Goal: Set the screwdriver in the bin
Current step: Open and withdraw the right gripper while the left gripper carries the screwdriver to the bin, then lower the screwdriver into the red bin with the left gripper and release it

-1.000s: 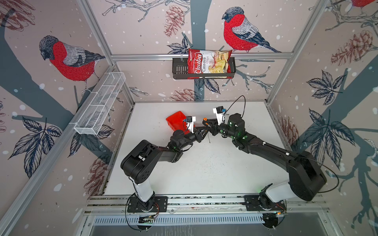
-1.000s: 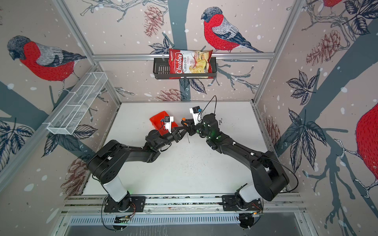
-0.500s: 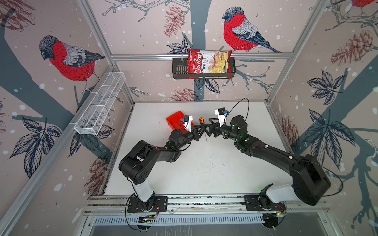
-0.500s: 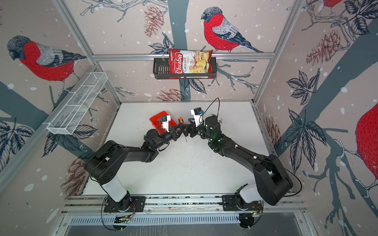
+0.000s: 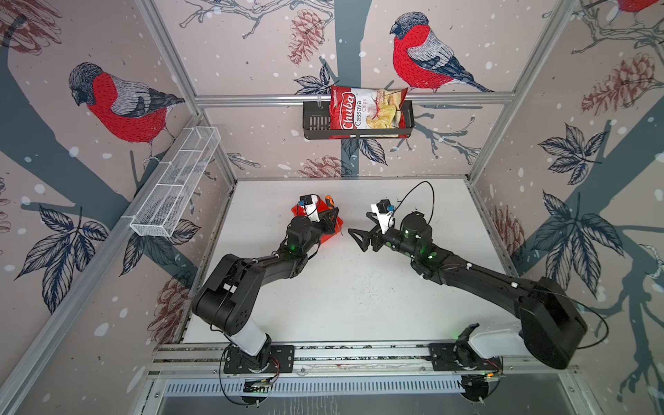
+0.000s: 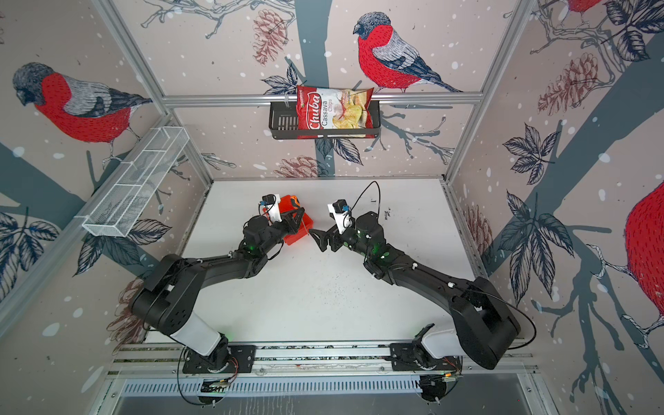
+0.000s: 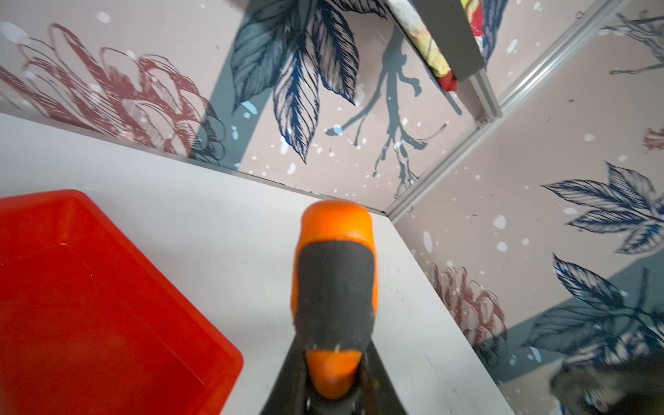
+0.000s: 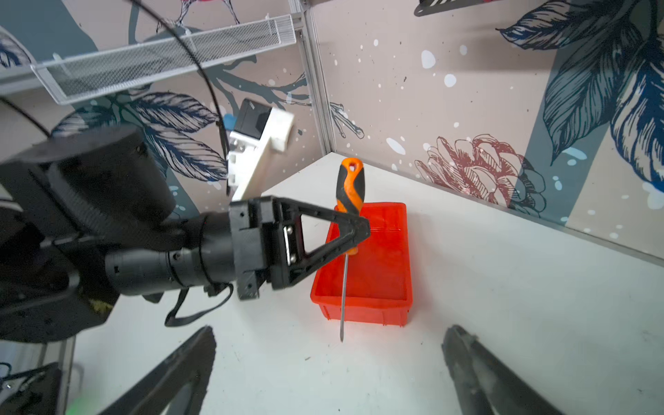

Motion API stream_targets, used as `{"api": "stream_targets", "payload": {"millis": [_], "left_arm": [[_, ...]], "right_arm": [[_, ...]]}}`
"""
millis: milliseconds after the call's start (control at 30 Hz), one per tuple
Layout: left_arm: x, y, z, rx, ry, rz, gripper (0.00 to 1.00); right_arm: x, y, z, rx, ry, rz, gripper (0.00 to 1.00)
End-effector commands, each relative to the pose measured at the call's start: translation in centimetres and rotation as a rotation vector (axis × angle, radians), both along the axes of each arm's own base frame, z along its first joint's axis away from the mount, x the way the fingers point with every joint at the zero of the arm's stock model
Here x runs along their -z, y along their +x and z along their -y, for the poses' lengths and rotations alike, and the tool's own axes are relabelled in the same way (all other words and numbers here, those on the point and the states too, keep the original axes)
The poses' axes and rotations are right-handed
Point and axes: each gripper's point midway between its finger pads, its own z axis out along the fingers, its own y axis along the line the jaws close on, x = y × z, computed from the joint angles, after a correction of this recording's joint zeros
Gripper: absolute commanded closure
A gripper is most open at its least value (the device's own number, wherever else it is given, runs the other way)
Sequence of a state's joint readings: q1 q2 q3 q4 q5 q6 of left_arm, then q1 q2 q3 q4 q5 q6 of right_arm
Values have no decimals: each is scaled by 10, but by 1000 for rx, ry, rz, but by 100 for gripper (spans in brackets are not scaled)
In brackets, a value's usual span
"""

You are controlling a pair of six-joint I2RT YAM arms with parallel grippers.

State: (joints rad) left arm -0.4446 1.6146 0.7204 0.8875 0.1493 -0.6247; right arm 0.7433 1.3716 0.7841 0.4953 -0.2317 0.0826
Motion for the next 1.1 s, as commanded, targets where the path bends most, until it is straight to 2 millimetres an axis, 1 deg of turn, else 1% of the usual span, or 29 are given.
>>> {"api": "stream_targets", "payload": {"millis": [0, 67, 133, 200, 233, 433, 567, 633, 767, 867, 967, 1067], "left_arm": [[14, 16, -20, -122, 91, -72, 100], [17, 28, -28, -170, 122, -113, 99], [23, 42, -37, -219, 170, -182, 99], [36, 52, -49, -272, 225, -266, 99], [38, 58, -55, -300, 250, -291, 99], [59, 80, -76, -353, 369, -374, 99], [80, 87, -92, -427, 429, -493, 99], [90, 90, -94, -437, 455, -552, 99], [108, 99, -90, -424, 489, -617, 99], [123, 103, -93, -438, 531, -667, 99], [133, 104, -91, -425, 547, -696, 99], [137, 105, -88, -411, 545, -717, 98]], "right_arm": [[2, 2, 0, 21, -53, 64, 0], [2, -1, -3, 12, -63, 69, 0], [-1, -3, -3, 9, -69, 83, 0], [-2, -4, -2, 14, -80, 93, 0], [-3, -4, 0, 22, -83, 97, 0], [-4, -9, 6, 37, -81, 100, 0], [-7, -12, 8, 39, -65, 100, 0], [-9, -14, 7, 31, -55, 102, 0], [-7, -17, 7, 31, -59, 97, 0], [-5, -18, 5, 24, -65, 98, 1], [-3, -18, 4, 19, -79, 104, 0], [1, -17, 4, 21, -94, 107, 1]]}}
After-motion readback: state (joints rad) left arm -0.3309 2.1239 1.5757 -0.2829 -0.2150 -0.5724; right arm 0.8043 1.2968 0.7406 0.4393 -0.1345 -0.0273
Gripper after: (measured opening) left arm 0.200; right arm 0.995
